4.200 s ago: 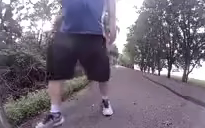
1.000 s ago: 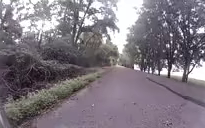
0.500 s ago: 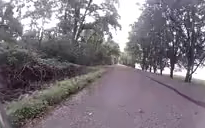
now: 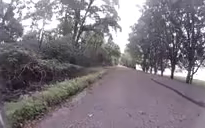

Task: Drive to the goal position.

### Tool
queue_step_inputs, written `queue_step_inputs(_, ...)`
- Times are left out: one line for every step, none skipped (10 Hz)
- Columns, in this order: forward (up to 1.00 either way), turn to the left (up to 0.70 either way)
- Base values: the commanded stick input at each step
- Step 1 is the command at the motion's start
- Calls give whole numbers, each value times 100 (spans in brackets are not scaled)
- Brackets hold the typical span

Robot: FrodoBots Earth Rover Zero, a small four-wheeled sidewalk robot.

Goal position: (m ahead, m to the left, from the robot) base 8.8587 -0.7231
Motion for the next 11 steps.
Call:
queue_step_inputs(70, -5)
queue_step_inputs(70, -14)
queue_step_inputs(70, -22)
queue_step_inputs(70, -31)
queue_step_inputs(70, -9)
queue_step_inputs(70, 0)
queue_step_inputs(70, 0)
queue_step_inputs(70, 0)
queue_step_inputs(70, -1)
queue_step_inputs(70, -13)
queue_step_inputs(70, -21)
